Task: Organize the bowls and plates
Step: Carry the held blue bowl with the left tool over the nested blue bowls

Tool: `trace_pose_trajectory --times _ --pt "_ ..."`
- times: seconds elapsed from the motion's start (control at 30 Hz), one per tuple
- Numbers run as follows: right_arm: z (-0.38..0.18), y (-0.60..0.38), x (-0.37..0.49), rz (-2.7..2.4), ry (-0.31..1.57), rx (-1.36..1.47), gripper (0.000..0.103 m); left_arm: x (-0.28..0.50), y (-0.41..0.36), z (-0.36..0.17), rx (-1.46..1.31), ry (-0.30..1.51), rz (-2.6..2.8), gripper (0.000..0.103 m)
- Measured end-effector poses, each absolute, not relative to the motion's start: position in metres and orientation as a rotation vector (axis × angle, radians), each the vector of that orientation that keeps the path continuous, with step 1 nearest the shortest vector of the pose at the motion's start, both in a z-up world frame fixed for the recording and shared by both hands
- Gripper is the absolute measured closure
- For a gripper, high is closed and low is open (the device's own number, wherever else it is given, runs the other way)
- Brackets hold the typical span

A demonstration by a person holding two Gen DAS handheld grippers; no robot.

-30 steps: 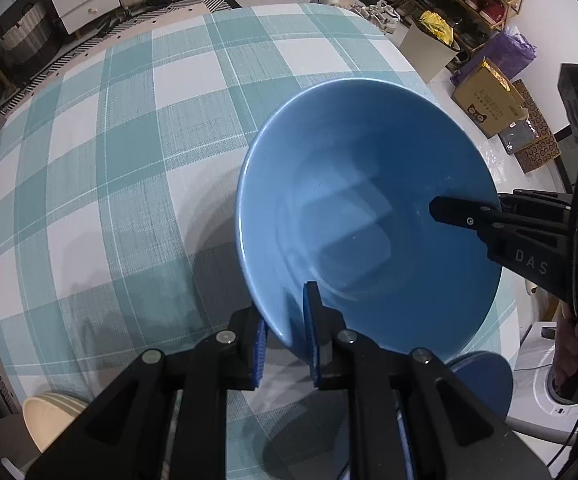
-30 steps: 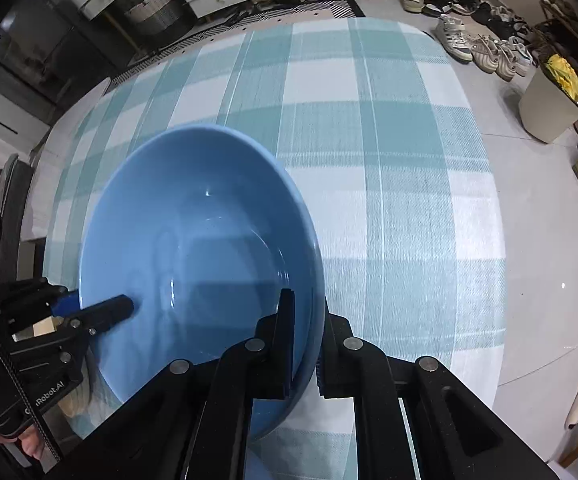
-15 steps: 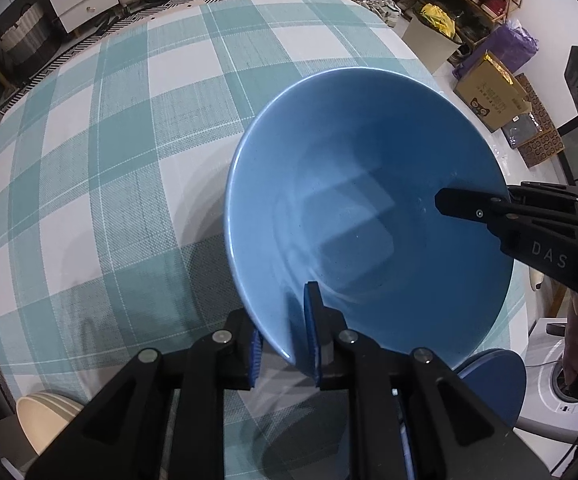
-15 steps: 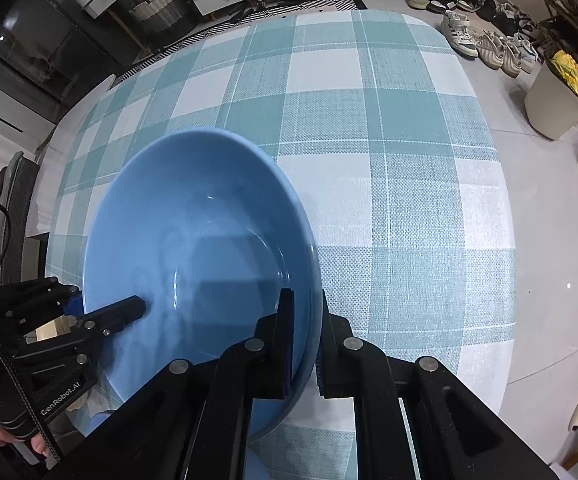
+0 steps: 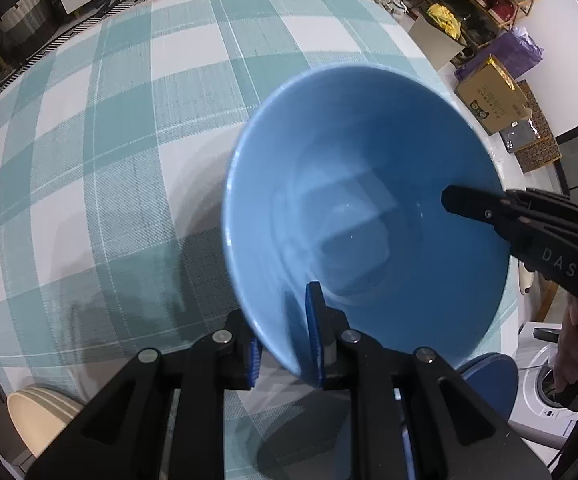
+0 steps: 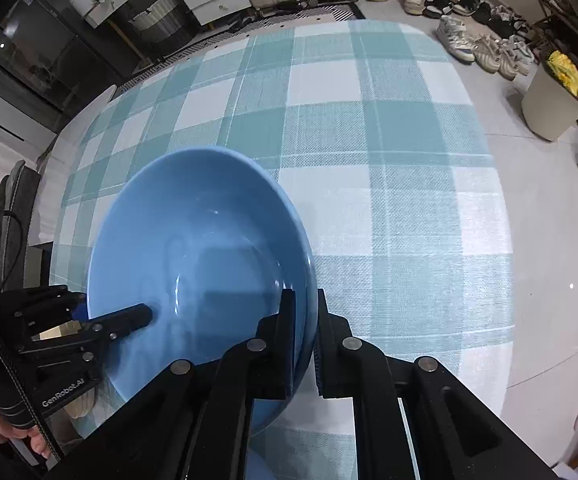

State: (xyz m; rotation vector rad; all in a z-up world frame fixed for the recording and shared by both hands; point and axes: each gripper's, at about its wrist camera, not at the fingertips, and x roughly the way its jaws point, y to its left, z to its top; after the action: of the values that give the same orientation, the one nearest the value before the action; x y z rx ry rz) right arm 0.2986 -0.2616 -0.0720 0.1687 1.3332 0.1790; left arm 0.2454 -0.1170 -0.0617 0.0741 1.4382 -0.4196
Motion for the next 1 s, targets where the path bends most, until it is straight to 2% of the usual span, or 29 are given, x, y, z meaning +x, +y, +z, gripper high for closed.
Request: trace_pose_trajectory --times 0.3,1.0 --pt "-0.082 -0.259 0.304 0.176 1.366 0.170 0.096 0.248 -0.120 -0.061 0.087 1.443 -0.406 0.086" --pt "0.014 -0.257 0.273 0.146 1.246 0.166 0.096 0.225 -0.118 0.018 0.102 1.367 -0.437 0.087"
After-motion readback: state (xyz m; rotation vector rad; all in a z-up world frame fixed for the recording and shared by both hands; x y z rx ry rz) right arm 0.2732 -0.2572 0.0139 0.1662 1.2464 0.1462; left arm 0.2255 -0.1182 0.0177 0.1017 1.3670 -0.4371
